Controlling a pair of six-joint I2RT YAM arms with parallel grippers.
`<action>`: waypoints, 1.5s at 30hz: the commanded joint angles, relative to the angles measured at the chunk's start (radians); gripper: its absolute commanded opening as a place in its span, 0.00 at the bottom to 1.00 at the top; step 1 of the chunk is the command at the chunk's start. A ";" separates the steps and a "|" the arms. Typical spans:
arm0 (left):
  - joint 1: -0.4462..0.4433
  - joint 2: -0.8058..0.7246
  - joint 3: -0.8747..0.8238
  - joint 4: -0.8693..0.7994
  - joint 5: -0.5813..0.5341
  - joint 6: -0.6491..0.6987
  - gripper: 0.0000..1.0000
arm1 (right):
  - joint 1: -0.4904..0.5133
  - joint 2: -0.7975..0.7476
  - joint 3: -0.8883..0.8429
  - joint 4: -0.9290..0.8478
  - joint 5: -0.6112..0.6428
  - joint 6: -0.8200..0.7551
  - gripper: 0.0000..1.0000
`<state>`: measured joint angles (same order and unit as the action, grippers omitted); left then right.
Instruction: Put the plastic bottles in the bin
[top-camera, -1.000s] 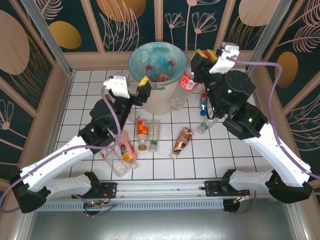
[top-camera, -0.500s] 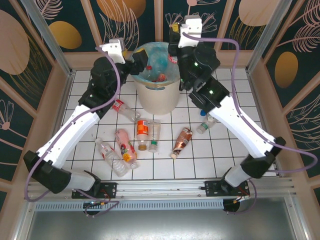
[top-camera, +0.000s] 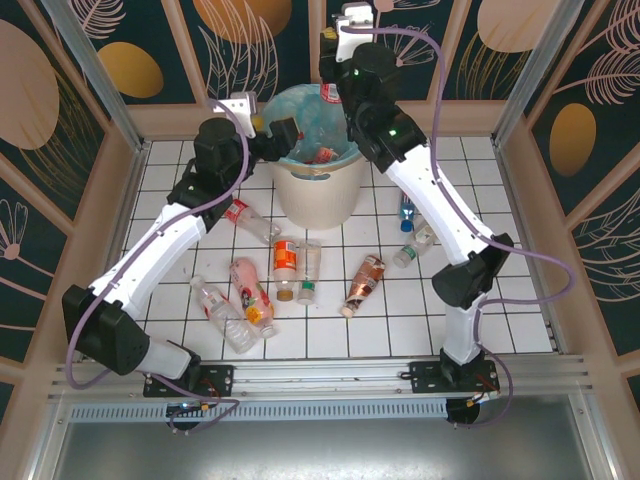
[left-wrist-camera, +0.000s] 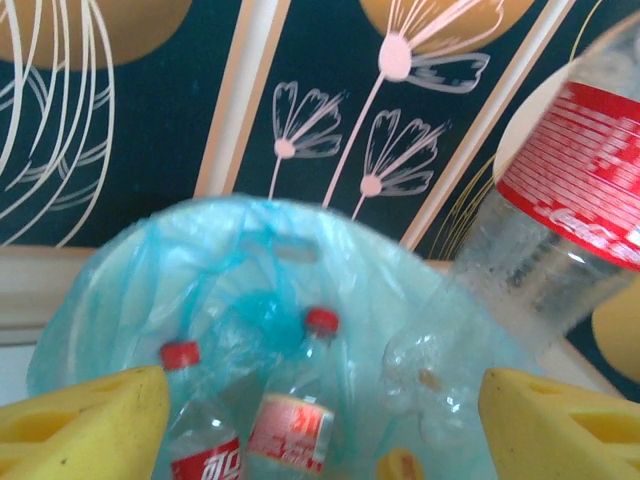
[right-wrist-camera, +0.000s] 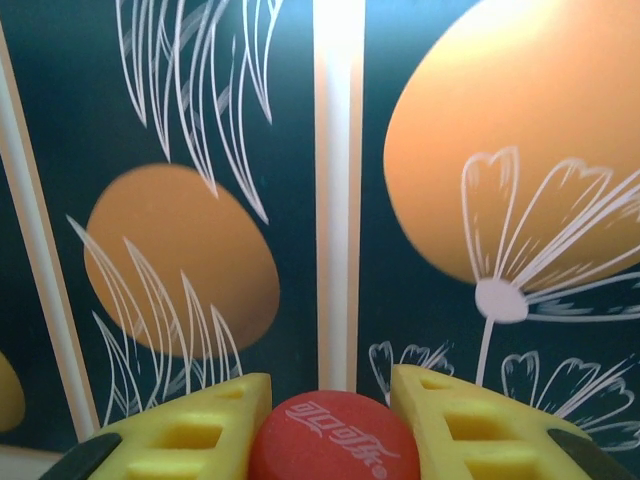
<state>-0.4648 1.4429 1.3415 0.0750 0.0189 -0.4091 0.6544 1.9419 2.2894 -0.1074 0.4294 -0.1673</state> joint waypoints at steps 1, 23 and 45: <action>0.000 -0.048 -0.038 0.072 0.008 0.058 0.81 | -0.030 0.036 0.036 -0.046 -0.119 0.062 0.13; 0.000 -0.030 -0.025 0.029 0.016 0.091 0.82 | -0.039 0.039 -0.229 -0.027 -0.293 0.161 0.13; 0.000 -0.043 -0.042 0.031 -0.008 0.129 0.82 | -0.060 -0.023 -0.374 0.147 -0.351 0.216 0.17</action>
<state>-0.4648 1.4052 1.3067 0.1001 0.0177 -0.3099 0.6006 1.9839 1.9522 -0.0616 0.1024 0.0154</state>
